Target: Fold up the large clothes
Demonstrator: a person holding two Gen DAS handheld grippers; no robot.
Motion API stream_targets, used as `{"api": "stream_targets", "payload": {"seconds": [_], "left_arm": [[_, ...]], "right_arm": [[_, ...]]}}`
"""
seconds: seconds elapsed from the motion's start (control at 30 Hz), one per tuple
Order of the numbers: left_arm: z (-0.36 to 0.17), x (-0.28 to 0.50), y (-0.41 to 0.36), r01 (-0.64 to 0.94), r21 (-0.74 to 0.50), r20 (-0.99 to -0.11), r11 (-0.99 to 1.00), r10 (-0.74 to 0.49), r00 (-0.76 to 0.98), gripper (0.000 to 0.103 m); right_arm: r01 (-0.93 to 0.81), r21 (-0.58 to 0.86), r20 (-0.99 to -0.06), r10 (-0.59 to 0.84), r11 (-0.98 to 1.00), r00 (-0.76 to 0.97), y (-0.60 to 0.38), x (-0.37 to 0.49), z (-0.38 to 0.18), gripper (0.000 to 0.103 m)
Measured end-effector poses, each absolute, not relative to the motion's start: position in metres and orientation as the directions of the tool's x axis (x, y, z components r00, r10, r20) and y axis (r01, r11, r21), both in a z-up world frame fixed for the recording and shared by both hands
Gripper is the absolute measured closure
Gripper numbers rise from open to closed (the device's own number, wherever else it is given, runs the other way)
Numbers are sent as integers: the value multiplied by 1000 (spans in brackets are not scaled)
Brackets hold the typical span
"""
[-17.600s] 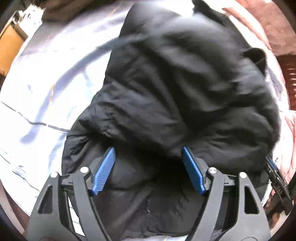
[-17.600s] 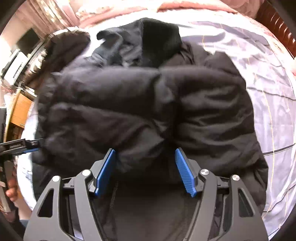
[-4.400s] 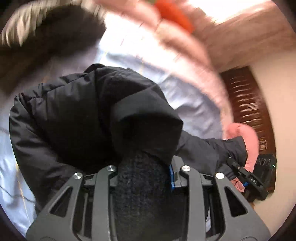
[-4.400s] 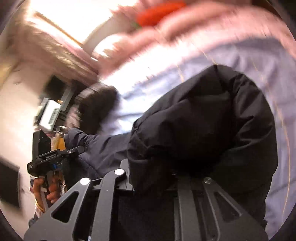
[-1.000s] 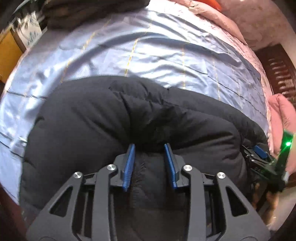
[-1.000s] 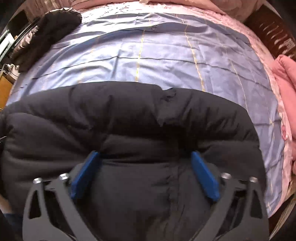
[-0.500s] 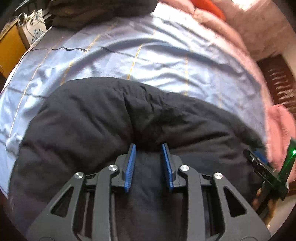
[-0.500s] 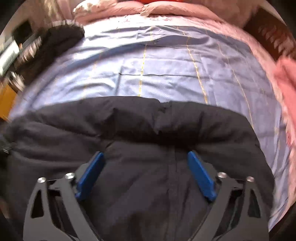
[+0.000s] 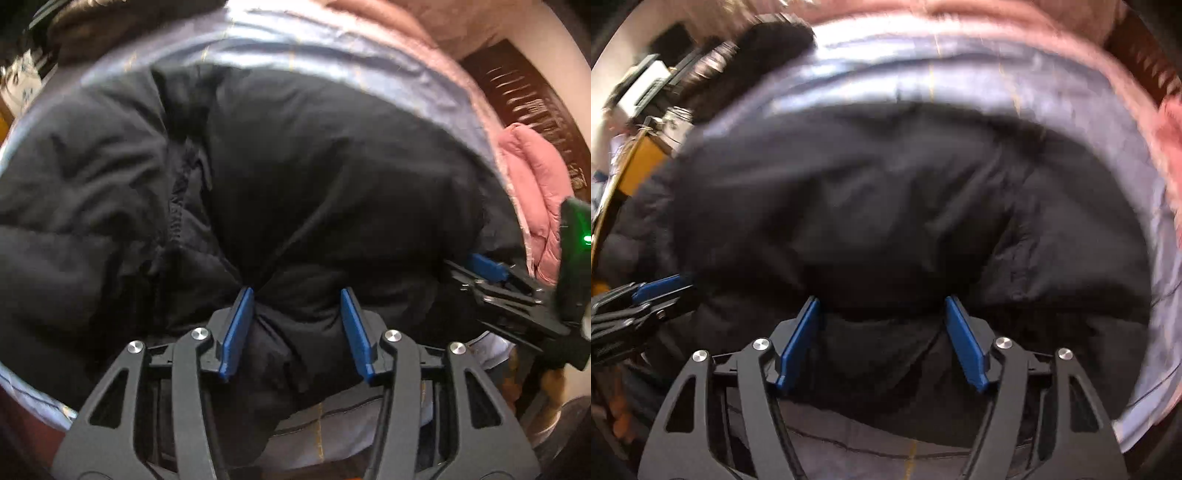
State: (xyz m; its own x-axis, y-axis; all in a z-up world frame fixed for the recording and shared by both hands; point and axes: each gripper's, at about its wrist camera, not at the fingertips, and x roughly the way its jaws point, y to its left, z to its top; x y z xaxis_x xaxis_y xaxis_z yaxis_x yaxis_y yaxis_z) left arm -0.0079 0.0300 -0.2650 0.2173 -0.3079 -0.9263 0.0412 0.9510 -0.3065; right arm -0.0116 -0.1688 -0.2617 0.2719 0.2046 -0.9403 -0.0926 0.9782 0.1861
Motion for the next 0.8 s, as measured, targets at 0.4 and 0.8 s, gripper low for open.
{"api": "stream_targets", "payload": {"seconds": [0.4,0.8], "left_arm": [[-212,-39,134,-240,-270,-872,932,-131,472,46],[-277,-8,156,-411,-289,-946,865,-193,259,45]], "right_arm": [[136,230,-886,150,964,438,-257,-35,-207,32],[326,329,-926,235,886,294,-284,4,-277,30]]}}
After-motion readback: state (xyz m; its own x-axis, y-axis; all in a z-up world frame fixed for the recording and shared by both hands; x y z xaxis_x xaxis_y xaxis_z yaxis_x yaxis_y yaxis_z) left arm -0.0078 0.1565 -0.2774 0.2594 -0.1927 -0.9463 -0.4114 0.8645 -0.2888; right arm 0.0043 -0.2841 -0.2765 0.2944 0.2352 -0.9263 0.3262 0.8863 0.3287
